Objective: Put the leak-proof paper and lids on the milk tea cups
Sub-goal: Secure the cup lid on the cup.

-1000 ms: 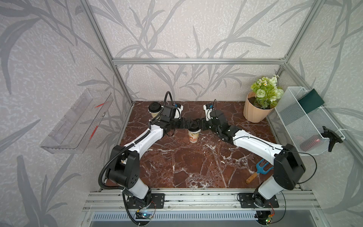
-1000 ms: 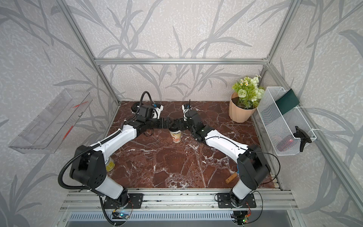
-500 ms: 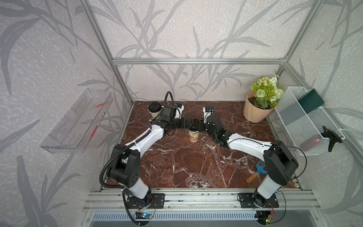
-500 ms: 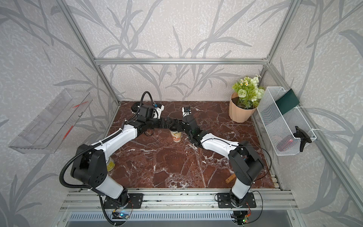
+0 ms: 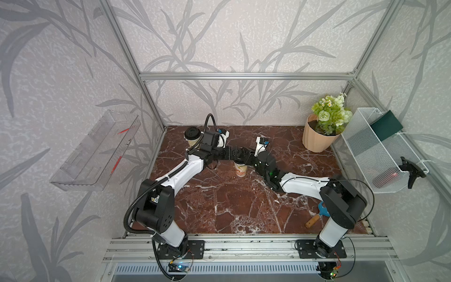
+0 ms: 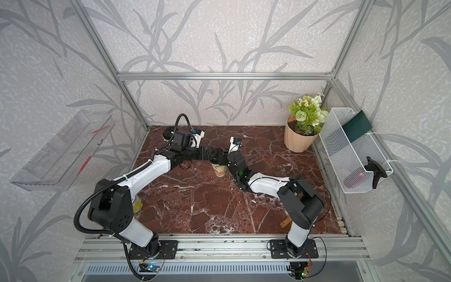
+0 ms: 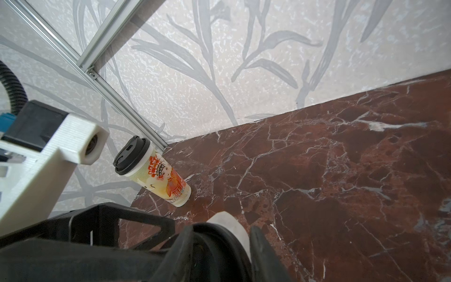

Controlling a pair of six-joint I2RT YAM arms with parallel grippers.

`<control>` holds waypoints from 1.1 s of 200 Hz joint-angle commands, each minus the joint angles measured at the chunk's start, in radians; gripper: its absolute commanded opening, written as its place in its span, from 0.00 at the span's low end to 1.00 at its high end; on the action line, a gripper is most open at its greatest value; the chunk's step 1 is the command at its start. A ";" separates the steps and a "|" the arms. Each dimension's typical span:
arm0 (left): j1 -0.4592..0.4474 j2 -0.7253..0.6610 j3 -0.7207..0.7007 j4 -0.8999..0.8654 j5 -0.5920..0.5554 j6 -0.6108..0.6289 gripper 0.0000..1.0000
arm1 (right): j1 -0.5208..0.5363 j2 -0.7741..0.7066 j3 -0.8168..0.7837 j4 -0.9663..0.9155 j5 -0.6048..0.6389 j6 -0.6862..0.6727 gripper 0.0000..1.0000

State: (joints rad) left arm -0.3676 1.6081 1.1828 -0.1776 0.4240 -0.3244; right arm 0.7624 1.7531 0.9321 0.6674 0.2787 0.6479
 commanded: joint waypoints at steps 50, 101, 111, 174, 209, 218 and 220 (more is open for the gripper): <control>-0.012 0.060 -0.071 0.036 0.015 0.047 0.98 | 0.006 -0.011 -0.047 -0.434 -0.074 -0.067 0.42; 0.013 0.113 -0.032 -0.034 0.027 0.122 0.90 | -0.092 -0.169 0.112 -0.505 -0.193 -0.131 0.47; 0.020 0.129 -0.015 -0.056 0.047 0.134 0.88 | -0.105 -0.185 0.121 -0.497 -0.208 -0.141 0.47; 0.039 0.193 0.014 -0.068 0.101 0.168 0.82 | -0.146 -0.145 0.101 -0.396 -0.318 -0.133 0.44; 0.043 0.192 -0.007 -0.047 0.112 0.165 0.80 | -0.148 -0.113 0.105 -0.388 -0.320 -0.128 0.41; 0.042 0.191 -0.012 -0.041 0.112 0.163 0.80 | -0.149 -0.106 0.104 -0.389 -0.313 -0.125 0.41; 0.042 0.191 -0.013 -0.040 0.113 0.163 0.80 | -0.149 -0.106 0.102 -0.388 -0.312 -0.125 0.41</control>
State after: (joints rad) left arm -0.3290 1.7370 1.2346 -0.0547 0.5999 -0.2230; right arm 0.6159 1.6154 1.0260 0.2852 -0.0265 0.5262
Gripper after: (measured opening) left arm 0.805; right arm 0.414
